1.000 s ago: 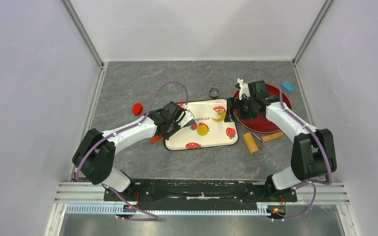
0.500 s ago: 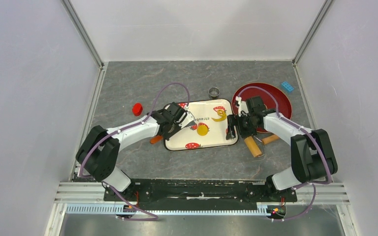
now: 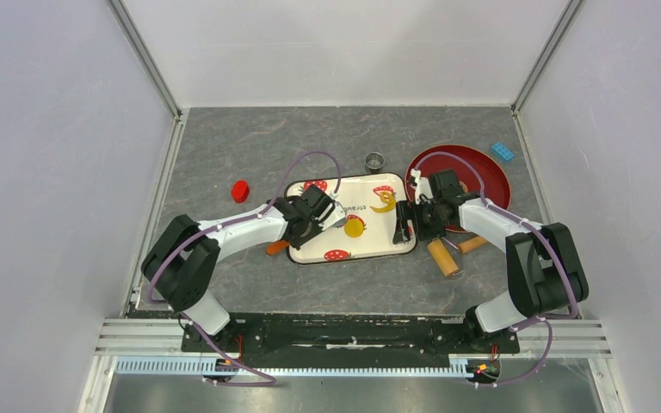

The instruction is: Roll out the dumpling wrappers from the dough

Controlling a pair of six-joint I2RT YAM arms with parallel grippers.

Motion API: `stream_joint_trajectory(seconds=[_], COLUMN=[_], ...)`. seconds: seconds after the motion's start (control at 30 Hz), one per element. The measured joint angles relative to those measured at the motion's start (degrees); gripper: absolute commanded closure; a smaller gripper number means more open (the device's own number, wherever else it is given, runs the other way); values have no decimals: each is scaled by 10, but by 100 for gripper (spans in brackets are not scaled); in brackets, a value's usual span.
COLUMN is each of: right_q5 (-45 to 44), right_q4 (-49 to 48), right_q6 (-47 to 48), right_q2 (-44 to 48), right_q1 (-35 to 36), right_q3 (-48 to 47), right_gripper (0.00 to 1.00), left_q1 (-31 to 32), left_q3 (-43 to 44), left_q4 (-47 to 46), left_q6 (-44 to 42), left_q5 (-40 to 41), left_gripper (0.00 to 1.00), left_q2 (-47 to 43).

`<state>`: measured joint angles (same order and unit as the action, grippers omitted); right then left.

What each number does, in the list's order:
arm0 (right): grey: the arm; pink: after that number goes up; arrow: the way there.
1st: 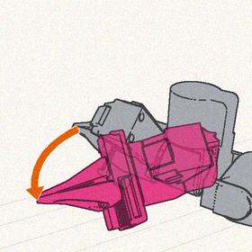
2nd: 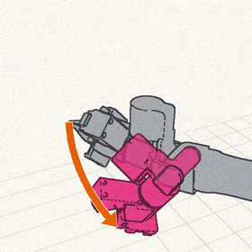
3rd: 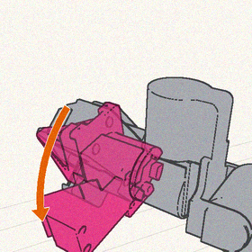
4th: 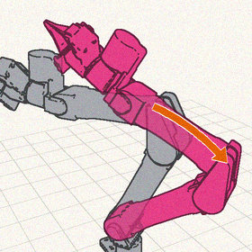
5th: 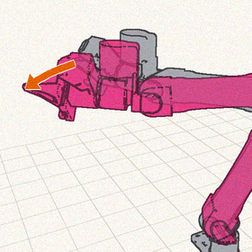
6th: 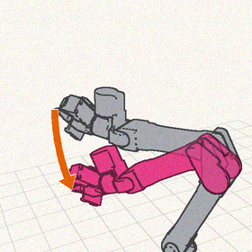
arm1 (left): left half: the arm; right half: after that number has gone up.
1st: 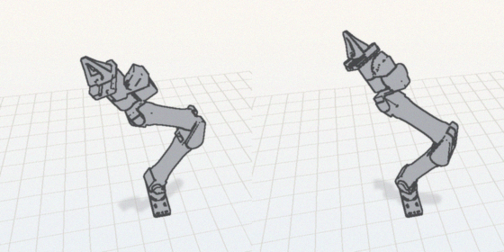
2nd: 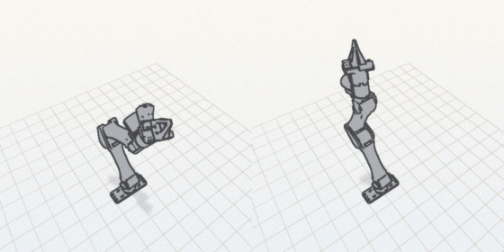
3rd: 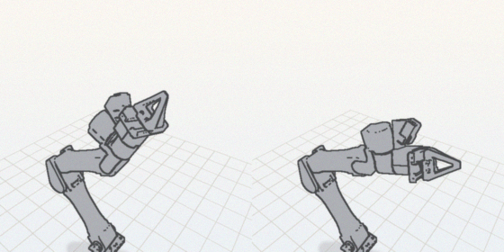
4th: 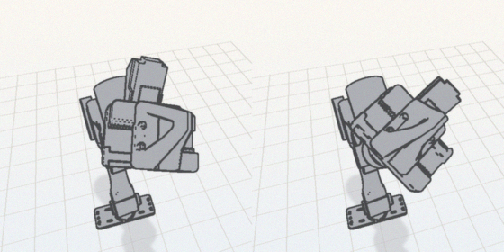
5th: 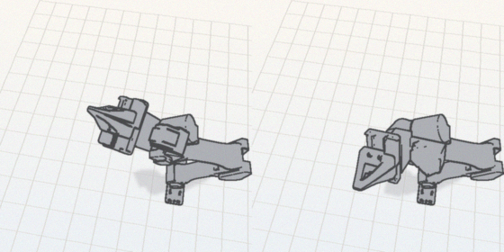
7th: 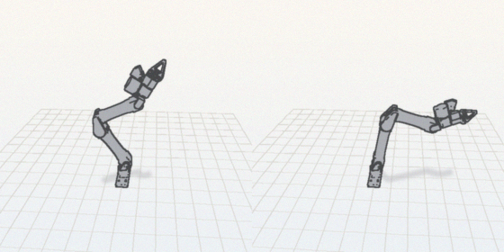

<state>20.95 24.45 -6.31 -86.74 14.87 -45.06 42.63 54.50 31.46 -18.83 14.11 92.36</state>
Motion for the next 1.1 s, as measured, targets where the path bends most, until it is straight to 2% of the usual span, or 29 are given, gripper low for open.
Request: stream_joint_trajectory(seconds=[0.67,1.1], right_q5=[22,32], right_q4=[-26,-34], right_q6=[-6,-10], right_q2=[0,0], right_q1=[0,0], right_q3=[8,10], right_gripper=[11,6], left_q1=[22,22], left_q3=[0,0], left_q4=[12,23], left_q6=[0,0], left_q5=[7,-17], left_gripper=[98,98], left_q2=[-10,-14])
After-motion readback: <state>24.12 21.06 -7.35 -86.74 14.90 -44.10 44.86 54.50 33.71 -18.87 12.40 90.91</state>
